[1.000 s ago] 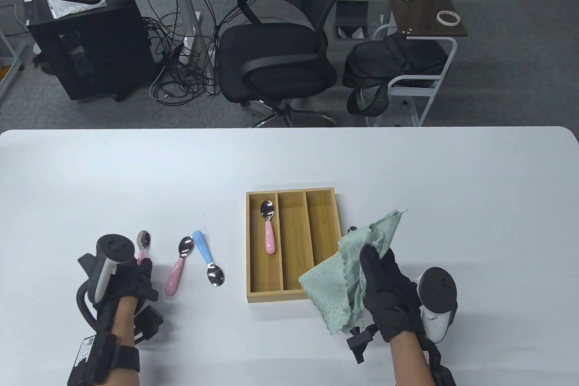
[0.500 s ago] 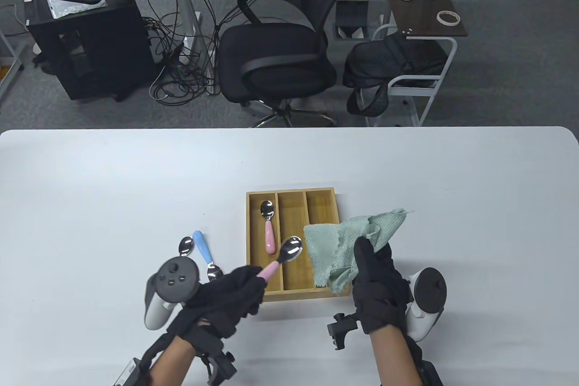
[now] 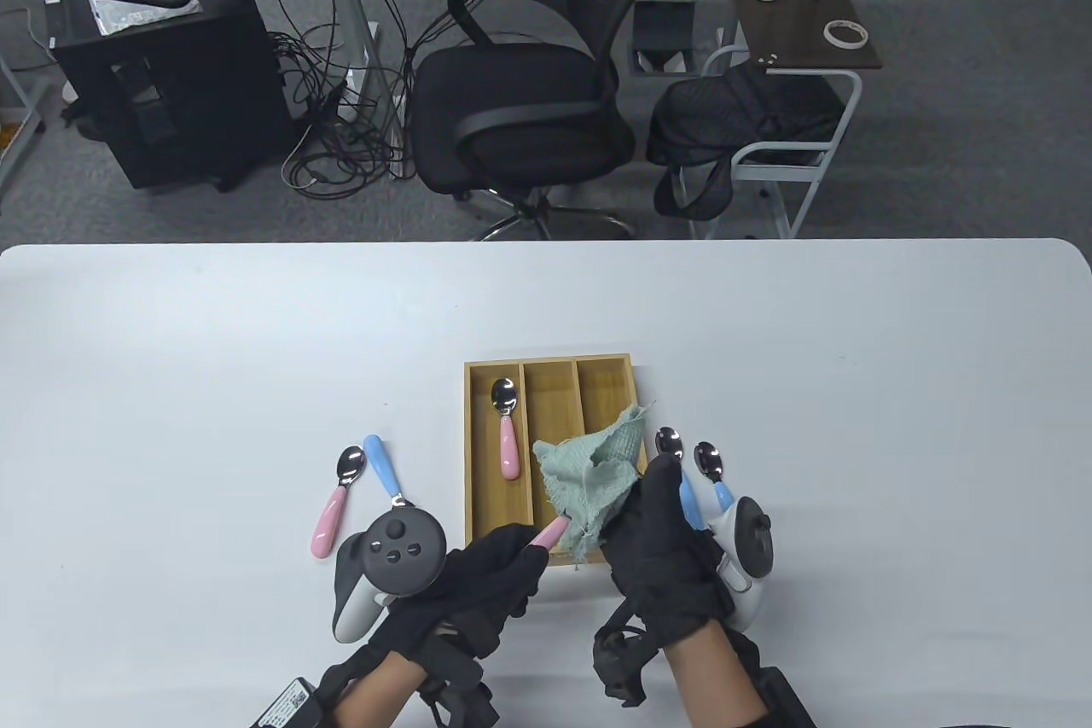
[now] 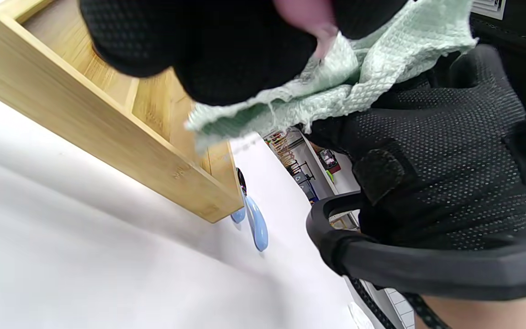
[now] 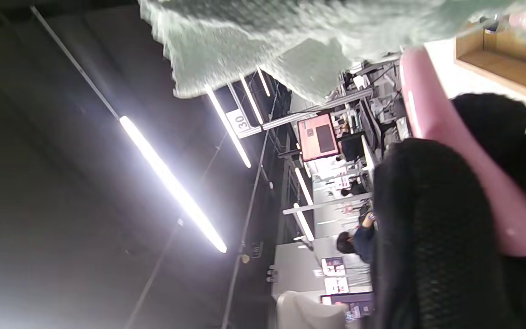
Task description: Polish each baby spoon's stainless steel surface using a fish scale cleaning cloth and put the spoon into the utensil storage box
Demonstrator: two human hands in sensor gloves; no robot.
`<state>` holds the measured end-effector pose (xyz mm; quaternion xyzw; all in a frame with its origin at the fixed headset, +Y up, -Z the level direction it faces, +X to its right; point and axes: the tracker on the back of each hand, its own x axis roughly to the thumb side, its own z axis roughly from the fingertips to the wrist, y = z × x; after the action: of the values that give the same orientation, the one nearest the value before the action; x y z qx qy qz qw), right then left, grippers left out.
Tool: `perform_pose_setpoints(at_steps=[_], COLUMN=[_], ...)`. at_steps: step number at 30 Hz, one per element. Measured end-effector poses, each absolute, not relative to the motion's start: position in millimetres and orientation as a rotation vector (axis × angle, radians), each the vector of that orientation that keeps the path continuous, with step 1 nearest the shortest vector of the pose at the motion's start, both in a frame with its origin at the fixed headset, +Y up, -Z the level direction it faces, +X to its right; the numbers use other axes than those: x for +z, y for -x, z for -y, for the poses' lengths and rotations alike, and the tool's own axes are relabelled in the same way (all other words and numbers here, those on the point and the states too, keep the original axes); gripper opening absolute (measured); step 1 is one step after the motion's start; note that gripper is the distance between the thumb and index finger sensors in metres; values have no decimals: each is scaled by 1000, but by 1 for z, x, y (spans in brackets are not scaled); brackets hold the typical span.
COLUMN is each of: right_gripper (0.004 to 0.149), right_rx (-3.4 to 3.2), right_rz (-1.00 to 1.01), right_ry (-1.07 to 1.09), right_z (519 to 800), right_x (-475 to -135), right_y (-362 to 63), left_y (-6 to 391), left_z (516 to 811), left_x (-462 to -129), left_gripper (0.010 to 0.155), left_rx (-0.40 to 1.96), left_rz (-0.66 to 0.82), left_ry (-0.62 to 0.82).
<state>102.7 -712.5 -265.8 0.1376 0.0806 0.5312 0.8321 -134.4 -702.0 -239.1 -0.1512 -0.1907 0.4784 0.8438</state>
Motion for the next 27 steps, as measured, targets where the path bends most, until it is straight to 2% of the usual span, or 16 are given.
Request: perform_pose_setpoints(at_steps=[2,4,6,7,8,10,11,12,14,16,17,22,27], right_gripper=[68,45,37,36,45,71,79,80,76,56,52,48,52], right_rx=[1120,1242,1340,1360,1382,1438,1456,1465,1495,1531,1526,1583,1666], right_rz=[-174,-143,-112,-111,-104,-95,-102,-117,-137,-159,-170,-278,-143], right_ry=[-235,-169,-164,-147,-138,-133,-131,-126,-125,-136,-147,-213,-218], right_z=[713,711,710,710,709,709,709,709,709,711,711,712,706], right_x=[-266,-267,-268,-267,-267,-268,-268,-268,-269,-269,-269,-266,-265], right_y=[-106,-108,-107,-106,-106,-105,-105,-106,-106,-108,-108,-109,-111], left_y=[133,133,132,131,131,131,131,130,130,130,129,131,131], left_z=[701,701,699,698,696,693,691,690,689,688,688,690,691], left_x=[-238,-237,-236,-235,-234,-231,-230,-229,-227,-226,-225,-226,-227], left_gripper=[55,54,54,54,54,54,54,54,54,54,54,54,54], left_rx=[1007,1003,997,993,986,968,957,943,915,889,882,849,867], left_rz=[413,423,444,453,465,478,488,492,501,507,511,511,514], left_ry=[318,316,311,305,295,267,257,246,223,208,202,193,208])
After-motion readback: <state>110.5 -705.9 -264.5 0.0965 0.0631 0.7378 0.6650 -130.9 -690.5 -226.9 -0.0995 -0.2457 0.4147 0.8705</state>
